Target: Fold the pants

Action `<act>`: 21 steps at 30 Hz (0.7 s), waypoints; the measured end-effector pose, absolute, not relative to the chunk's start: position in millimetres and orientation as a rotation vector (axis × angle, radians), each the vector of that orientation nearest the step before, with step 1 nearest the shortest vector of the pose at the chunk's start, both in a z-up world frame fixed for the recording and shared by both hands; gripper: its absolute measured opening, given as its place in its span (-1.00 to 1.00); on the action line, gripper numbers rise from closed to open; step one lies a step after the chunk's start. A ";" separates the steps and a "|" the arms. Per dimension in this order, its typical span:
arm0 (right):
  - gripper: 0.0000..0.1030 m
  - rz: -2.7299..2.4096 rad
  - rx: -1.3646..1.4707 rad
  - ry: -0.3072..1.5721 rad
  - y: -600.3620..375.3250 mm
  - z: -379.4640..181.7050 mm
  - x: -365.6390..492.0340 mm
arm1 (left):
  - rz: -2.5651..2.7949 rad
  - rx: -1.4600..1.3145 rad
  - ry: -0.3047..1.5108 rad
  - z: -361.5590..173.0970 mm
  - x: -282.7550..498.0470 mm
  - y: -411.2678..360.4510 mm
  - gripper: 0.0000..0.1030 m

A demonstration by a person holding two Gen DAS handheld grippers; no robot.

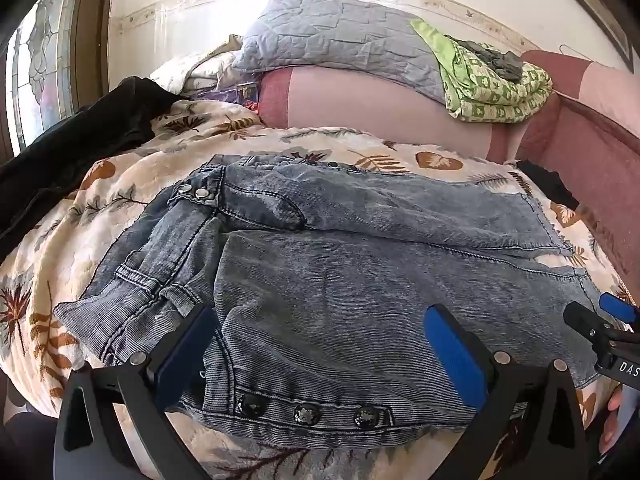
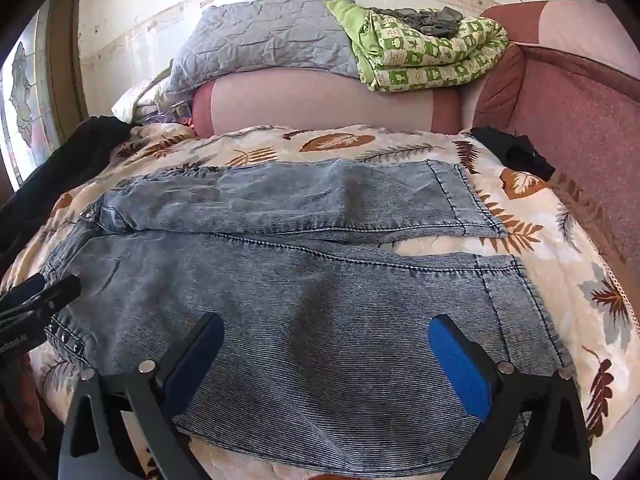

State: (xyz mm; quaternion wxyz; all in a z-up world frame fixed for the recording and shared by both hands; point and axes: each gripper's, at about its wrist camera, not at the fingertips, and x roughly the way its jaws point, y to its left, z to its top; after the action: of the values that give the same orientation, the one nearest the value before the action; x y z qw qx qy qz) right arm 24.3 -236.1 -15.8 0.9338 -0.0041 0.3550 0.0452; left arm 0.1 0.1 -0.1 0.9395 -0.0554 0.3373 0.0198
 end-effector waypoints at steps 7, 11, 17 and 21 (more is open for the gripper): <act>1.00 0.090 -0.011 0.727 -235.8 -15.6 24.5 | 0.042 -0.117 0.687 0.5 -0.9 -0.9 1.00; 1.00 0.090 -0.012 0.726 -235.3 -15.4 24.2 | 0.042 -0.118 0.685 1.2 -1.9 -1.2 1.00; 1.00 0.090 -0.012 0.725 -235.2 -15.2 24.1 | 0.042 -0.112 0.688 0.0 -0.1 -0.7 1.00; 1.00 0.090 -0.012 0.724 -234.8 -15.2 24.2 | 0.041 -0.115 0.688 -0.9 2.8 1.0 1.00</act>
State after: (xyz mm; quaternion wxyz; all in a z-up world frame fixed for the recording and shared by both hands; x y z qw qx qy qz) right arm 24.2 -234.8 -15.2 0.9341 -0.0061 0.3542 0.0440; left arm 2.8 1.0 -0.9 0.9396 -0.0566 0.3370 0.0201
